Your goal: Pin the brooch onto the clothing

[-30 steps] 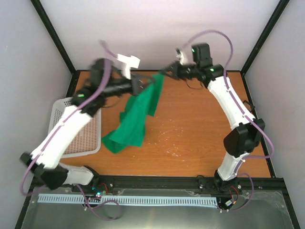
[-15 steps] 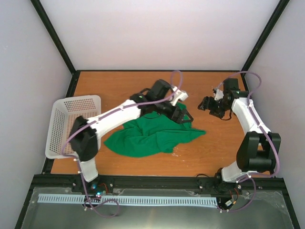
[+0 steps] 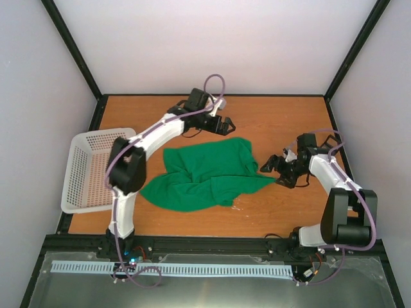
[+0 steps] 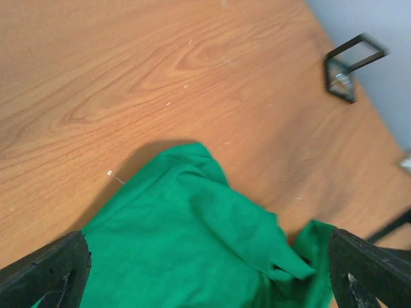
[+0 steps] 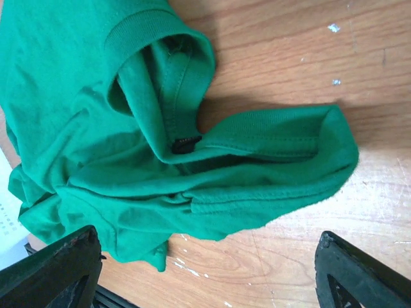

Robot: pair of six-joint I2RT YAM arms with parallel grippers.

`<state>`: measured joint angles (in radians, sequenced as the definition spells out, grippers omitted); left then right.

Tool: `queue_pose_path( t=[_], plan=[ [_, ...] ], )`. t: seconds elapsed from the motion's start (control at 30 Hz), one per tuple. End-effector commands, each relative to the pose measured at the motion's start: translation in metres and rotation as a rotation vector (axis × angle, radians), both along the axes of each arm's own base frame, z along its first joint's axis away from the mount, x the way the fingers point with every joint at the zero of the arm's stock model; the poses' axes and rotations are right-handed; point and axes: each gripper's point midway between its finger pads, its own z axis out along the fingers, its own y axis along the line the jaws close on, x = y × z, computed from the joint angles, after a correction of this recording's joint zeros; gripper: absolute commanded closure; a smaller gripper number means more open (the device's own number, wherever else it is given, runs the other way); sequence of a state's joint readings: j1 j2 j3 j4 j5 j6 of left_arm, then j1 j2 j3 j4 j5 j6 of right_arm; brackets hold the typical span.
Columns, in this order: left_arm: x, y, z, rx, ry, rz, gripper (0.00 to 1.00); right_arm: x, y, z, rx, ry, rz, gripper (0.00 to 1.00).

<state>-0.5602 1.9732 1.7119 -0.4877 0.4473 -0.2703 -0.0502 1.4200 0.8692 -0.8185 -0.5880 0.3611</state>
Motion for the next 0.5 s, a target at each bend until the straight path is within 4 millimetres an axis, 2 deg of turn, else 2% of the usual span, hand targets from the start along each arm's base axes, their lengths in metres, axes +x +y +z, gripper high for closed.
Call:
queue_pose_path(
  t=[0.0,0.07,0.1,0.2,0.33,0.47],
  plan=[
    [0.03,-0.027,-0.028,0.03,-0.023,-0.06,0.0,-0.003,-0.001,-0.001,0.034,-0.037,-0.031,0.12],
    [0.045,-0.041,-0.04,0.01,-0.017,-0.075,0.0,-0.007,0.002,-0.009,0.063,-0.023,-0.017,0.12],
    [0.052,-0.049,-0.039,-0.014,-0.025,-0.086,0.01,-0.007,0.004,-0.012,0.078,-0.022,-0.013,0.12],
    [0.063,-0.065,-0.061,-0.054,-0.005,-0.106,0.02,-0.007,0.007,-0.017,0.098,0.0,-0.013,0.13],
    [0.064,-0.082,-0.086,-0.095,0.038,-0.142,0.09,0.001,0.009,-0.017,0.119,-0.025,-0.015,0.13],
    [0.049,-0.093,-0.113,-0.118,0.134,-0.182,0.21,0.005,0.011,-0.025,0.145,-0.014,-0.035,0.16]
  ],
)
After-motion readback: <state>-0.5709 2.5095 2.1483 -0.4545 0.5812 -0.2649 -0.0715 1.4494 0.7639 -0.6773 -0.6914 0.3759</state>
